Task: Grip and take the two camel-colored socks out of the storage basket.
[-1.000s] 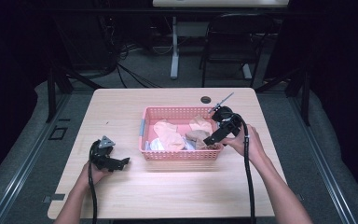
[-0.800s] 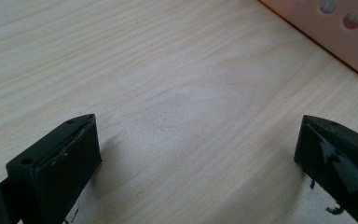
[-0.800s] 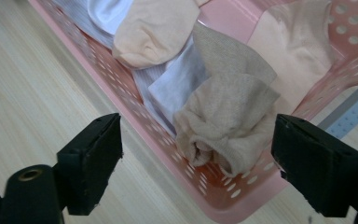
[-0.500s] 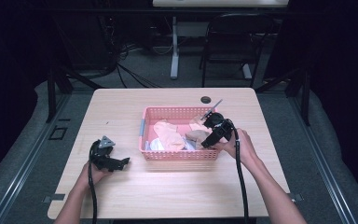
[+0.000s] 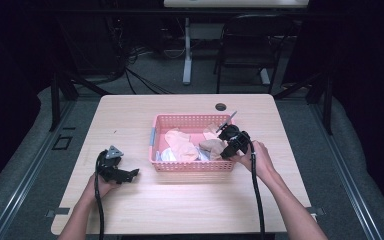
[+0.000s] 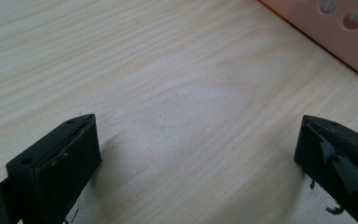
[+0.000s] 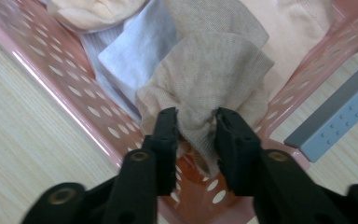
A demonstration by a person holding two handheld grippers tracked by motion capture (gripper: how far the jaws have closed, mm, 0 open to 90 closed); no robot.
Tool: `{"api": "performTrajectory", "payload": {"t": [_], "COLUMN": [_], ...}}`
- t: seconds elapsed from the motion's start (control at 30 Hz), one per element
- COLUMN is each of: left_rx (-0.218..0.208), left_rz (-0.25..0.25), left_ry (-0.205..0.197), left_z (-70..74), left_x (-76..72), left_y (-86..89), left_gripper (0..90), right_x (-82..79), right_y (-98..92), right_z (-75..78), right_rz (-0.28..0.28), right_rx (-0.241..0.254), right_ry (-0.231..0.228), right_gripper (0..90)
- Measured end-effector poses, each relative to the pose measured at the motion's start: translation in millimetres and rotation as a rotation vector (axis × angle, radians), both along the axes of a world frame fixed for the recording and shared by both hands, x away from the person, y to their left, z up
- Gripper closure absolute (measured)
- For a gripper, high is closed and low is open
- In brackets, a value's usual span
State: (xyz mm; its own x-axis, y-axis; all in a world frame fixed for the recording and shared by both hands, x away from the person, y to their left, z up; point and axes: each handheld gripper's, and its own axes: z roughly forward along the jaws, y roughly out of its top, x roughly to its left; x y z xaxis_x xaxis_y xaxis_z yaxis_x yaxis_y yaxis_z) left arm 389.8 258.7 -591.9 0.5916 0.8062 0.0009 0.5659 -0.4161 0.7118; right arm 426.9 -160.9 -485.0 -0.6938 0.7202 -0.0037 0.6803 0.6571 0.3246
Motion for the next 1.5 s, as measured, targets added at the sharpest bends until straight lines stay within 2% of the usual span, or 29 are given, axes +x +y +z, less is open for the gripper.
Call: {"api": "performTrajectory", "payload": {"t": [0.13, 0.17, 0.2, 0.27, 0.33, 0.63, 0.7, 0.83, 1.07, 1.5], "left_rx": [0.0, -0.002, -0.001, 0.0, -0.001, 0.0, 0.0, 0.0, -0.001, 0.0], "left_rz": [0.0, 0.002, 0.002, 0.0, 0.001, 0.0, 0.0, 0.0, 0.002, 0.0], "left_ry": [0.0, 0.001, 0.001, 0.0, 0.0, 0.0, 0.0, 0.0, 0.001, 0.0], "left_z": [0.0, -0.1, 0.0, 0.0, 0.0, 0.0, 0.0, 0.0, 0.0, 0.0], "left_x": [0.0, -0.1, -0.1, 0.0, -0.1, 0.0, 0.0, 0.0, -0.1, 0.0], "left_y": [0.0, -0.1, -0.1, 0.0, -0.1, 0.0, 0.0, 0.0, -0.1, 0.0], "left_gripper": [0.0, 0.0, 0.0, 0.0, 0.0, 0.0, 0.0, 0.0, 0.0, 0.0], "right_x": [-1.2, -3.2, -2.1, -2.4, -3.5, -4.1, -3.8, -1.3, 1.5, 2.6], "right_y": [-0.7, -0.4, -1.9, -3.5, -3.5, -2.6, -1.9, 0.4, 2.1, 2.9], "right_z": [0.7, -2.3, 0.9, 3.3, 3.3, 31.6, 34.1, 51.8, 74.1, 109.9], "right_rz": [0.003, -0.026, -0.01, -0.016, -0.032, -0.008, -0.011, -0.01, -0.014, -0.022], "right_rx": [-0.021, 0.017, -0.003, -0.006, 0.012, 0.016, 0.02, 0.011, 0.008, 0.025], "right_ry": [0.018, -0.01, 0.007, 0.004, -0.009, -0.033, -0.029, -0.029, -0.033, -0.073], "right_gripper": [81.3, 82.8, 83.6, 84.6, 84.9, 85.1, 85.1, 85.2, 85.1, 85.0]}}
